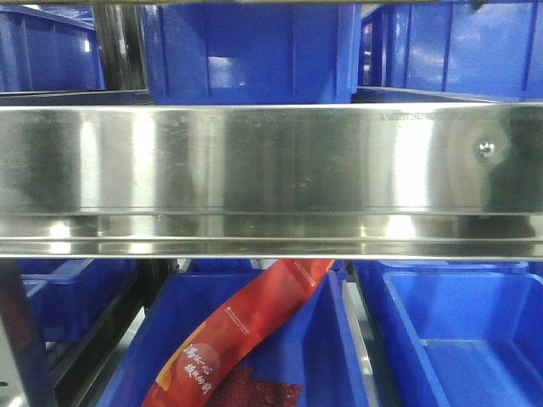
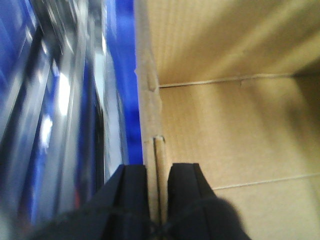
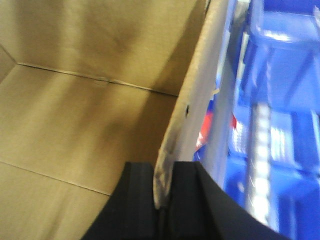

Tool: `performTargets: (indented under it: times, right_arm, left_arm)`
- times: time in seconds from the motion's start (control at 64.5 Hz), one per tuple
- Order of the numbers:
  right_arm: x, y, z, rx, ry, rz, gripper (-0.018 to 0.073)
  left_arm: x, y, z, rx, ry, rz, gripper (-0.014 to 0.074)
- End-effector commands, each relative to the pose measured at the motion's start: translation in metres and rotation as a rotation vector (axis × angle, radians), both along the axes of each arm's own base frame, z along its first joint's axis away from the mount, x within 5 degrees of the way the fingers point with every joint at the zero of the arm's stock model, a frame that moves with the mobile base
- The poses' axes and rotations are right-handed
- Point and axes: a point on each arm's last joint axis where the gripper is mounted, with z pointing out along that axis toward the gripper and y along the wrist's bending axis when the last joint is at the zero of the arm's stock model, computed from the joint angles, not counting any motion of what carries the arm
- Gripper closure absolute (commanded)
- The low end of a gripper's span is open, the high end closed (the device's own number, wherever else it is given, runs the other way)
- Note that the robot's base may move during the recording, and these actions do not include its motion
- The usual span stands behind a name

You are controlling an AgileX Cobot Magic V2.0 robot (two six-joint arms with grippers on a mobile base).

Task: Grab carton from right shelf to conveyor
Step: 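Lift the carton off the shelf with both grippers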

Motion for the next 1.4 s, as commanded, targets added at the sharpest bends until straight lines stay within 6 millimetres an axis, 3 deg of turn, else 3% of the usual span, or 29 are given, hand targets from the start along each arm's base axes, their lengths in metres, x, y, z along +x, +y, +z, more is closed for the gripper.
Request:
performTargets:
  times: [0.0,0.233,0.357,1.38]
  right_arm:
    - [-0.015,-0.006,-0.002,-0.017,-0.005,0.023,0.0629]
    - [-0.056,-0.023,-0.014,-0.044,0.039,0.04,0.0629]
    - [-0.066,-0.028,-0.023,-0.054,0.064,0.041,0.0629]
    - [-0.068,-0.028,-0.027,-0.059,0.076,0.041,0.0629]
  left_arm:
    - [-0.02,-0.005,0.001,-0.013,-0.011,-0.017,0.0604]
    - [-0.061,-0.022,-0.028,-0.018,0.094,-0.096,0.0604]
    - [-0.067,-0.025,-0.035,-0.017,0.117,-0.106,0.0604]
    - [-0.063,-0.028,-0.03,-0.041,0.046,-0.122,0.0604]
